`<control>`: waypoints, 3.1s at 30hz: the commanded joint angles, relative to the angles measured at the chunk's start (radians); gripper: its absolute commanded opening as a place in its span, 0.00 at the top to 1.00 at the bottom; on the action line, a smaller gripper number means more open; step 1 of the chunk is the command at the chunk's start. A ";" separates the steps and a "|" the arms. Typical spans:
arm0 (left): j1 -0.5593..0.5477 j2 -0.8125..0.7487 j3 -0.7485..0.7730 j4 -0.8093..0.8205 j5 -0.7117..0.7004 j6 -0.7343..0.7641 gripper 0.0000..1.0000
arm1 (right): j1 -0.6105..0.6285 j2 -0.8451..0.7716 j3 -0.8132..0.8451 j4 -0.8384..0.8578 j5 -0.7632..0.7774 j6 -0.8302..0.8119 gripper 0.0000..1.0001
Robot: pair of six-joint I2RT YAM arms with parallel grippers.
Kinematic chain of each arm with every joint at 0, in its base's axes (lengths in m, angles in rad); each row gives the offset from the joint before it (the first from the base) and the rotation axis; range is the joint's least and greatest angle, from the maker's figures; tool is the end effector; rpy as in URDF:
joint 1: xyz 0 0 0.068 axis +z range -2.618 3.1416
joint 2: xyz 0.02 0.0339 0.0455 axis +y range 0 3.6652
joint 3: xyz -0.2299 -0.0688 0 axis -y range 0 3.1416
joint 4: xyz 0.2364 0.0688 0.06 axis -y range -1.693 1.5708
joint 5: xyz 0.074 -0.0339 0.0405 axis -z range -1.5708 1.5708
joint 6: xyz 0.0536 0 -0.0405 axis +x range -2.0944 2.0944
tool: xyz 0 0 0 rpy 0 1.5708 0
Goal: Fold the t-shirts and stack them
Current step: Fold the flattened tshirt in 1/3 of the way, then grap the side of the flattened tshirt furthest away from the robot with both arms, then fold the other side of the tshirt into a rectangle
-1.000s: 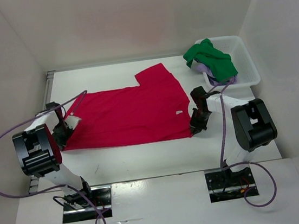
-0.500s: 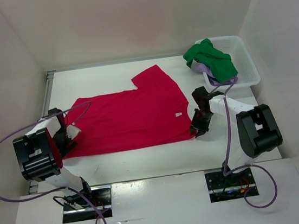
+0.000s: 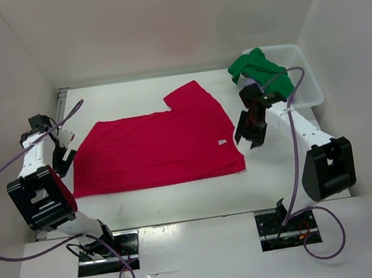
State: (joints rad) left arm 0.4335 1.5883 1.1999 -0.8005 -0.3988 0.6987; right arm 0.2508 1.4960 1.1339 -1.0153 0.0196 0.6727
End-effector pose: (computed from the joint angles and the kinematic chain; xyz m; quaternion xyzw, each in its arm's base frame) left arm 0.2740 0.1497 0.1949 0.0900 0.9589 0.2639 0.0527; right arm 0.2615 0.0659 0.1899 0.2093 0.9730 0.0343 0.0908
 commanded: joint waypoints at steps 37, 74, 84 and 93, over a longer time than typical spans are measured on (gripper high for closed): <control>-0.136 0.585 0.627 0.153 0.549 -0.381 0.10 | 0.084 1.115 1.656 -0.004 0.191 -0.283 0.26; -0.263 0.303 0.175 0.293 0.333 -0.254 1.00 | 0.315 0.919 1.266 -0.086 0.319 -0.289 1.00; -0.315 0.158 -0.016 0.235 0.251 -0.215 0.94 | 0.355 0.529 0.514 0.247 0.120 -0.179 0.87; -0.343 0.041 -0.117 -0.011 0.406 -0.075 0.73 | 0.318 0.354 0.369 0.294 -0.012 -0.188 0.41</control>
State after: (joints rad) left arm 0.1093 1.6779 1.1458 -0.6689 -0.0628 0.5301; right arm 0.5919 1.9854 1.5032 -0.8001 0.0502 0.4812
